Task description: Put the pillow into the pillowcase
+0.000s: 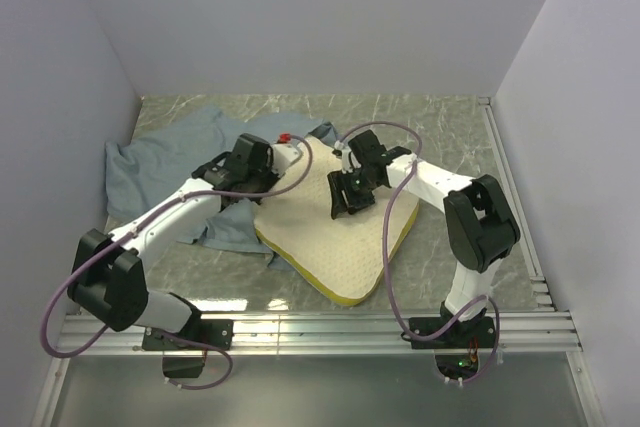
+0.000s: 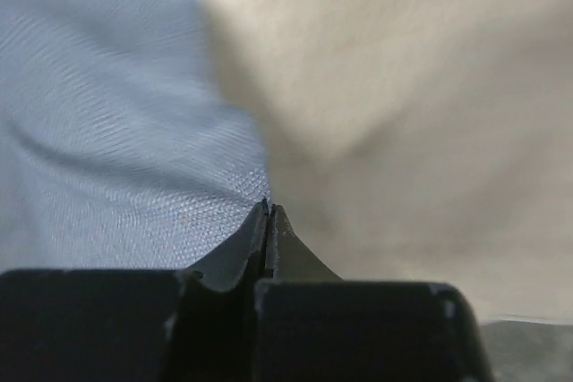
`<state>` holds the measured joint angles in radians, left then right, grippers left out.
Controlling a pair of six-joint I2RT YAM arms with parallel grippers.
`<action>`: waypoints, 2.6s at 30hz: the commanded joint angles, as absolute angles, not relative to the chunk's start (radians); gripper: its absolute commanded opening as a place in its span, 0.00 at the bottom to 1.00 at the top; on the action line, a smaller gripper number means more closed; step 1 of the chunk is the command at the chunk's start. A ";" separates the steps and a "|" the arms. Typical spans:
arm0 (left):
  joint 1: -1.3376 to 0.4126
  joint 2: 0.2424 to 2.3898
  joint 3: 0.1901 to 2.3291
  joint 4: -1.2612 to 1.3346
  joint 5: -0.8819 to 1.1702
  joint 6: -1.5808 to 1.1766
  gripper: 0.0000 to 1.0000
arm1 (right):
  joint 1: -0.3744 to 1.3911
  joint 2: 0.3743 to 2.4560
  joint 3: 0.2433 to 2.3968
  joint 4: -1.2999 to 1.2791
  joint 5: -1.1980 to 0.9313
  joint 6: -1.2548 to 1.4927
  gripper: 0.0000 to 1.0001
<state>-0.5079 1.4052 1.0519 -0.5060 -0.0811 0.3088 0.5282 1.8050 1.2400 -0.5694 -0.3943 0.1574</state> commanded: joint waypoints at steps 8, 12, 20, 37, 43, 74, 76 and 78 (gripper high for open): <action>-0.873 1.471 1.103 -0.402 0.417 0.066 0.00 | 0.519 1.848 1.258 -0.548 -0.574 0.201 0.57; -0.868 1.516 1.036 -0.331 0.474 0.043 0.00 | 0.497 1.816 1.236 -0.542 -0.603 0.204 0.56; -0.659 1.350 1.083 -0.427 0.500 0.097 0.62 | 0.388 1.642 1.227 -0.587 -0.551 0.086 0.71; -0.572 2.011 1.765 -0.302 -0.064 0.069 0.77 | 0.193 1.730 1.312 -0.600 -0.253 0.078 0.83; -0.558 2.160 1.833 -0.319 -0.167 0.110 0.76 | 0.173 1.732 1.261 -0.603 -0.276 0.066 0.83; -0.549 2.321 1.919 -0.296 -0.100 0.271 0.74 | 0.175 1.792 1.232 -0.653 -0.479 0.034 0.74; -0.548 2.336 1.948 -0.342 -0.072 0.270 0.72 | 0.175 1.795 1.232 -0.657 -0.505 0.026 0.70; -0.548 2.347 1.960 -0.370 -0.051 0.262 0.66 | 0.176 1.799 1.230 -0.655 -0.534 0.025 0.61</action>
